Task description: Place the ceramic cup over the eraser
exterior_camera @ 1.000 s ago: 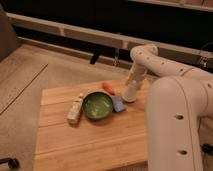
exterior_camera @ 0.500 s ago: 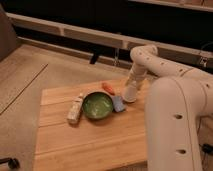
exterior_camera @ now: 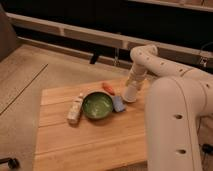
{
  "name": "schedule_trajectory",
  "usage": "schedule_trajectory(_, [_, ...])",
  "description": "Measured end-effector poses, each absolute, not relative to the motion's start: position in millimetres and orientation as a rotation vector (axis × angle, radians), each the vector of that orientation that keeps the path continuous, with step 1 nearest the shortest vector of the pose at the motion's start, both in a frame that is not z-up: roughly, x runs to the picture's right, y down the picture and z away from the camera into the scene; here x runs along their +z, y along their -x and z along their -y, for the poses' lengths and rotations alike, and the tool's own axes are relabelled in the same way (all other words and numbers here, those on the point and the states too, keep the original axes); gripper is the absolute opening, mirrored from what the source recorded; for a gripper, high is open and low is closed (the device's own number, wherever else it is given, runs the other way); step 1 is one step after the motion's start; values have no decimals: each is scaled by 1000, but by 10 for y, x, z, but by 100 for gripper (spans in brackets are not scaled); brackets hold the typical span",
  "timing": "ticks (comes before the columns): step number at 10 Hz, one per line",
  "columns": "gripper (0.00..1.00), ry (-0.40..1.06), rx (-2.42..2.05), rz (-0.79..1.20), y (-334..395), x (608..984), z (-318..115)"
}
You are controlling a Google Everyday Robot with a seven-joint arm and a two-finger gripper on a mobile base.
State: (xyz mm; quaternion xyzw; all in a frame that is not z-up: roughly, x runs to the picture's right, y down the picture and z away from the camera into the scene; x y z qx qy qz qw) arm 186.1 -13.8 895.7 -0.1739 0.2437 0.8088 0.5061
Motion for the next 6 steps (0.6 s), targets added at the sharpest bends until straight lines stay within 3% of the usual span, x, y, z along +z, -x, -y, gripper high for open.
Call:
schedule_trajectory(2, [80, 420, 1951, -588, -1861, 8957, 138])
schedule_trajectory(6, [80, 420, 1951, -588, -1861, 8957, 138])
